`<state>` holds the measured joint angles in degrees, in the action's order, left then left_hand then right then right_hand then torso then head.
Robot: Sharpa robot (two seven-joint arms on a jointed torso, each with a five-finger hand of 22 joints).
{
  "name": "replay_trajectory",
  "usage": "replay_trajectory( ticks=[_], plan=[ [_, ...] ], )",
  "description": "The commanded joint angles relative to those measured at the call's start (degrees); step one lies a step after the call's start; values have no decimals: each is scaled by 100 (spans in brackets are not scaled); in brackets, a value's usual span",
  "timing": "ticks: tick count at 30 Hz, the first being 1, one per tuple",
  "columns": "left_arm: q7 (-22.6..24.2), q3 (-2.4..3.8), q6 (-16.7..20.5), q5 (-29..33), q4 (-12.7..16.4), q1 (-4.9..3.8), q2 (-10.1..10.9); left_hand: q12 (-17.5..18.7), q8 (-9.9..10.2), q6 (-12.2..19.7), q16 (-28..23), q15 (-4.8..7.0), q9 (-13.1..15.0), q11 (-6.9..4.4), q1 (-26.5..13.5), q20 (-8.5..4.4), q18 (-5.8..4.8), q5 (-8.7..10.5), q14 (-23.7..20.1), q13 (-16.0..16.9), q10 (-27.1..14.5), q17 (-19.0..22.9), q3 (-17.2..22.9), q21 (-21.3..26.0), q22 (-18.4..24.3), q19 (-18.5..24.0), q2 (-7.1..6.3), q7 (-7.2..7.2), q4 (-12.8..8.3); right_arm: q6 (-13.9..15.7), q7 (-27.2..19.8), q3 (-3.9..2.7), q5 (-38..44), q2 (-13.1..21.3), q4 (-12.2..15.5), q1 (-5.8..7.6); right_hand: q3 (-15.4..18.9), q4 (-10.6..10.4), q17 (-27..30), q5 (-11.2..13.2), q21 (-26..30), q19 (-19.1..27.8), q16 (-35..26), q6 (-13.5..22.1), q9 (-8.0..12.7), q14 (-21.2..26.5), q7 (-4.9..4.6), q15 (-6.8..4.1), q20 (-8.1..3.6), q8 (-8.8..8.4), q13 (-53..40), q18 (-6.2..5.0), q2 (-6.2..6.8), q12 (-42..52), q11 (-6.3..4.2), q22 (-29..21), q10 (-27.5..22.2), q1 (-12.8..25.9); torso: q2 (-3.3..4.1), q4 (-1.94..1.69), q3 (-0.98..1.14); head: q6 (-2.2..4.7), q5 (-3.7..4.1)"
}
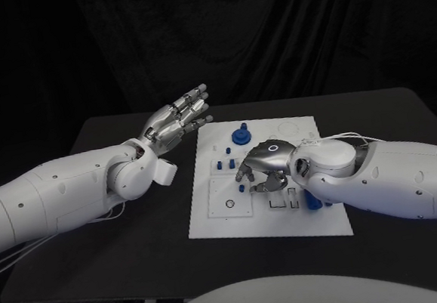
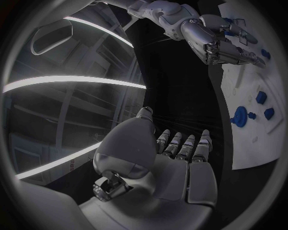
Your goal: Assemble the parts on the task board
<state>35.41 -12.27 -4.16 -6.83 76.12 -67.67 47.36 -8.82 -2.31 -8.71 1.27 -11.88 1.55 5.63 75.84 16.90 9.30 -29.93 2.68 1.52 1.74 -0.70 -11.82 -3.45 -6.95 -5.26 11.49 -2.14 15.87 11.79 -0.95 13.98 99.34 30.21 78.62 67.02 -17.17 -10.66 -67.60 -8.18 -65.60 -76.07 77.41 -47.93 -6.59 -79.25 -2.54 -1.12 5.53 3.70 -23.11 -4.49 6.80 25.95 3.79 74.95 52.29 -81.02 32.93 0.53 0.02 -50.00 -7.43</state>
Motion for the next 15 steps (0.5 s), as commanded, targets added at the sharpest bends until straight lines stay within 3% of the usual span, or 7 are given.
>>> replay_trajectory(
  ticks=[1, 7, 10, 15],
  plan=[
    [55, 5, -72, -1, -3, 15, 5, 7, -17, 11, 9, -46, -3, 31, 59, -7, -91, -31, -6, -4, -8, -5, 12, -24, 8, -43, -12, 38, -10, 422, 141, -9, -20, 57, 7, -1, -41, -8, 7, -27, 19, -8, 4, 141, 56, -5, -55, 14, -10, -17, -12, -54, 64, 44, -7, 842, -4, -23, 1, -6, 0, 0, 15],
    [59, 5, -68, 0, -5, 17, 7, 3, -18, 9, 9, -46, -3, 31, 63, -7, -92, -36, -5, -4, -8, -5, 15, -22, 12, -40, -11, 38, -13, 675, 223, -26, -21, 202, 108, 144, -62, -3, -7, -49, -8, -26, 15, 279, 112, -19, -140, 9, -13, -7, -17, -50, 68, 89, -17, 849, 54, -46, 2, -2, -2, 0, 43],
    [66, 5, -64, 0, -7, 18, 6, 0, -18, 10, 10, -46, -3, 32, 68, -8, -93, -39, -4, -3, -8, -5, 17, -20, 16, -37, -10, 39, -15, 818, 252, -30, -22, 328, 248, 279, -90, -10, -44, -74, -66, -65, 41, 168, 112, -52, -235, -1, -21, 46, -17, -40, 61, 133, -35, 864, 149, -64, -6, 9, -4, 0, 54],
    [82, 5, -47, -1, 12, 19, 19, 0, -19, 7, 9, -46, -2, 32, 70, -8, -93, -41, -5, -3, -8, -5, 18, -20, 17, -36, -9, 39, -17, 960, 312, -34, -22, 673, 622, 538, -124, -47, -69, -93, -122, -108, 60, 12, 107, -83, -281, -20, -36, 108, 1, -30, 59, 160, -63, 878, 272, -49, -15, 16, -6, 0, 46]
  ],
)
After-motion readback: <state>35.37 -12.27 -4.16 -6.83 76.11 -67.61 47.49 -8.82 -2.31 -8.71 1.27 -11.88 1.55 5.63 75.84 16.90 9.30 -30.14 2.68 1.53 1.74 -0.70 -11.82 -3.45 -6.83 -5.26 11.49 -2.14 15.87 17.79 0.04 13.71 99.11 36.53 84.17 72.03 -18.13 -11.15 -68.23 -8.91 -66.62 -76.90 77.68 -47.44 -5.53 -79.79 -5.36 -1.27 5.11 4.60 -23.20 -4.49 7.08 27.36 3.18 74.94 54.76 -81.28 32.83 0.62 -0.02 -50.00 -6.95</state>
